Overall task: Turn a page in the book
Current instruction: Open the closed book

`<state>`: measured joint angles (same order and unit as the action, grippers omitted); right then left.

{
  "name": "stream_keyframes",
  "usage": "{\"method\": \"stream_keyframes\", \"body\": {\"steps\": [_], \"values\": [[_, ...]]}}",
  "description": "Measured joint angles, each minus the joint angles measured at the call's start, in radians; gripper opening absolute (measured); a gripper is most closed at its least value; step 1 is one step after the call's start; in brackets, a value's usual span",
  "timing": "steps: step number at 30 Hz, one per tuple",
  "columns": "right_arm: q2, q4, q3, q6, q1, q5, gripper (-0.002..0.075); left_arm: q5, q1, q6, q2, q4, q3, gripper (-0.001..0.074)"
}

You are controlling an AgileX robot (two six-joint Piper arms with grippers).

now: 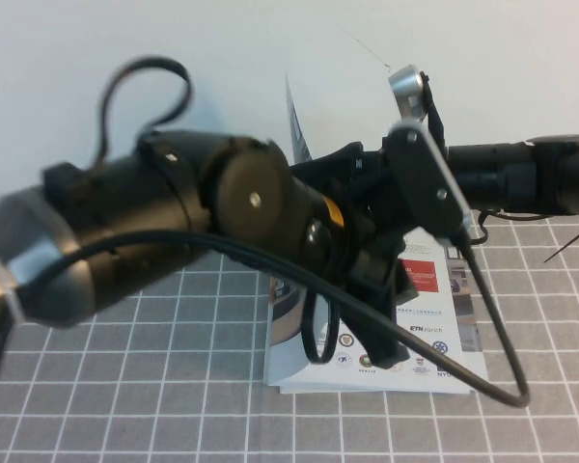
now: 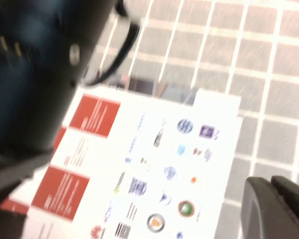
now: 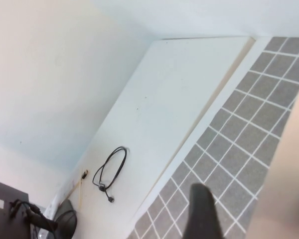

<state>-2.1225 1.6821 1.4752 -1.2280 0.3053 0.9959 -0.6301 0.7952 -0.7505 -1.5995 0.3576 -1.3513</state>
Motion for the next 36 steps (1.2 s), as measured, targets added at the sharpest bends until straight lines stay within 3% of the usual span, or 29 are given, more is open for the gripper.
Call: {"method": "stream_keyframes", "body": {"steps": [8, 14, 23, 28, 31, 36], "values": [[0.0, 0.002, 0.0, -0.008, 0.0, 0.036, 0.0441, 0.146, 0.002, 0.278, -0.067, -0.31, 0.058, -0.0004], [-0.002, 0.002, 0.043, -0.008, 0.0, 0.09, 0.0441, 0.164, 0.002, 0.635, -0.071, -0.657, 0.058, -0.0004], [-0.005, -0.071, 0.207, 0.0, -0.012, 0.132, 0.0441, -0.023, 0.002, 1.077, -0.093, -1.047, 0.058, -0.0004], [-0.005, -0.241, 0.256, 0.055, -0.025, 0.136, 0.0435, -0.102, -0.051, 1.176, -0.15, -1.055, 0.058, -0.0004], [-0.006, -0.467, 0.257, 0.109, -0.026, 0.128, 0.0379, -0.092, -0.1, 1.185, -0.188, -1.004, 0.058, -0.0004], [-0.071, -0.764, 0.254, 0.254, -0.011, 0.126, 0.0176, -0.058, -0.177, 1.186, -0.256, -0.895, 0.058, -0.0004]]}}
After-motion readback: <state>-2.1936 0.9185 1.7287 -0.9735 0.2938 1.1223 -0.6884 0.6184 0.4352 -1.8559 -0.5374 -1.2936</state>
